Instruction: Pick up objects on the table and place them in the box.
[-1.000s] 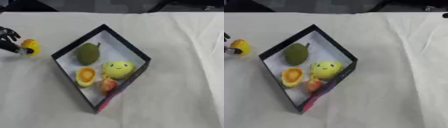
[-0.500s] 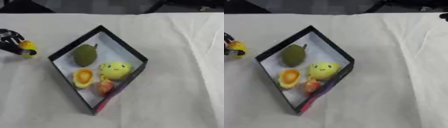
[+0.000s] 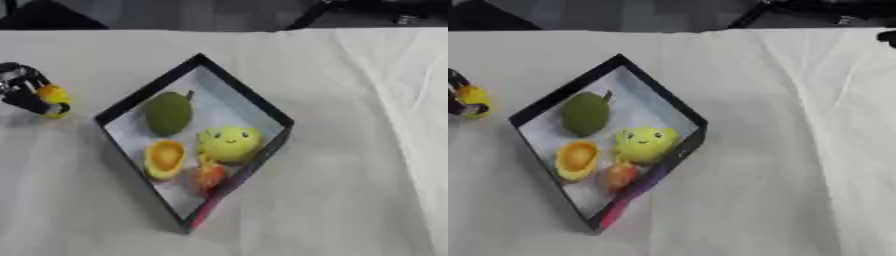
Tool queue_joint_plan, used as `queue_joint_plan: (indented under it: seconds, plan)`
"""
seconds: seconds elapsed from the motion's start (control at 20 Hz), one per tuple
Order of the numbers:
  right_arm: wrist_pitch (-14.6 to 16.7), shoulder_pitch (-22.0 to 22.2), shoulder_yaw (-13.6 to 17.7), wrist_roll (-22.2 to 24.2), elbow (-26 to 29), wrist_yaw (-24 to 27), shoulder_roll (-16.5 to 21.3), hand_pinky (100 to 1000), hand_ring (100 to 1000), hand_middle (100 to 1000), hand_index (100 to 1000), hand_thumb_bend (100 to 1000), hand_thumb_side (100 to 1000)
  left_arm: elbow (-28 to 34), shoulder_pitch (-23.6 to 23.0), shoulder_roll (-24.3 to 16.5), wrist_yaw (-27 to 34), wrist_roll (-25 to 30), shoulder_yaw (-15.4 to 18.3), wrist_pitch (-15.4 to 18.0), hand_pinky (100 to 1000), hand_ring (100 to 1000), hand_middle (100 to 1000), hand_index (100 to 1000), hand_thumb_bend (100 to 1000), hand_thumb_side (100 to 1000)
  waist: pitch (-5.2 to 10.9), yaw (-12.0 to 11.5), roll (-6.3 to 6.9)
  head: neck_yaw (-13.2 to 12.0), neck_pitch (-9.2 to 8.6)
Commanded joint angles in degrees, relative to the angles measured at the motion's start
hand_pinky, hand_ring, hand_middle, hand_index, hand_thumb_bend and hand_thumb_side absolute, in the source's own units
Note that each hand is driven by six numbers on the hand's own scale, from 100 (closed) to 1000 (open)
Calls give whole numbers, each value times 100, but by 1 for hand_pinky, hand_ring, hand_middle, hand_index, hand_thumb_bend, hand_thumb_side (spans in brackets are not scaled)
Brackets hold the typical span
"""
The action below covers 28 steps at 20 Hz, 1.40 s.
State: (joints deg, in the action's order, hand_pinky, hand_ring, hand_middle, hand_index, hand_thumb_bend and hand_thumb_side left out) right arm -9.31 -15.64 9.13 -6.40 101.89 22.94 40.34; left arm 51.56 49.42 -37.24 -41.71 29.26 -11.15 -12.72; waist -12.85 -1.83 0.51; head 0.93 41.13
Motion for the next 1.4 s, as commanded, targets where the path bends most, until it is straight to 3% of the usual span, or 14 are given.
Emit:
queue_joint_plan:
  seconds: [0.05, 0.1, 0.15, 0.3, 0.45, 0.75, 0.9, 1.1, 1.4]
  plan:
    - [-3, -72, 54, 2, 10, -8, 125, 897, 718, 659, 830, 100, 665, -13, 116, -102, -128, -37, 22, 12, 765, 707, 658, 814, 360, 175, -5, 10, -93, -26, -73]
    - [-2, -70, 56, 1, 8, -7, 124, 897, 718, 659, 830, 100, 666, -20, 119, -94, -155, -36, 19, 9, 753, 691, 635, 792, 264, 100, -4, 11, -95, -28, -68]
    - [-2, -68, 57, 0, 6, -6, 122, 898, 718, 659, 830, 100, 666, -18, 123, -89, -178, -46, 19, -5, 735, 660, 591, 755, 179, 100, -2, 10, -95, -31, -62]
    - [-2, -66, 57, 7, -2, 1, 119, 898, 718, 659, 830, 100, 665, 54, 135, -89, -236, -167, 9, -62, 694, 597, 495, 648, 109, 100, 11, -2, -97, -34, -45]
    - [4, -37, 68, 6, -9, -2, 140, 899, 719, 660, 831, 100, 661, 577, 157, -228, -148, -256, -56, 10, 687, 574, 468, 617, 100, 100, 36, -25, -97, -2, -15]
    - [37, -10, 120, -38, 2, 15, 195, 899, 719, 660, 831, 100, 645, 2882, 534, -679, 447, 98, -441, 281, 688, 590, 494, 629, 108, 100, 115, -70, -48, 30, 54]
    - [57, -9, 142, -63, 11, 24, 235, 899, 719, 660, 831, 100, 642, 3965, 904, -642, 739, 457, -850, 452, 688, 602, 500, 635, 139, 100, 141, -109, -36, 90, 75]
    - [57, -40, 112, -48, 15, 32, 266, 898, 719, 660, 831, 100, 640, 4894, 1317, -513, 1067, 981, -1540, 590, 680, 611, 502, 634, 179, 100, 157, -118, -24, 120, 61]
    - [22, -79, 69, -4, 2, 6, 288, 898, 719, 660, 831, 100, 647, 5301, 1536, -479, 1469, 1590, -2594, 558, 676, 622, 506, 635, 207, 100, 143, -123, 29, 60, 13]
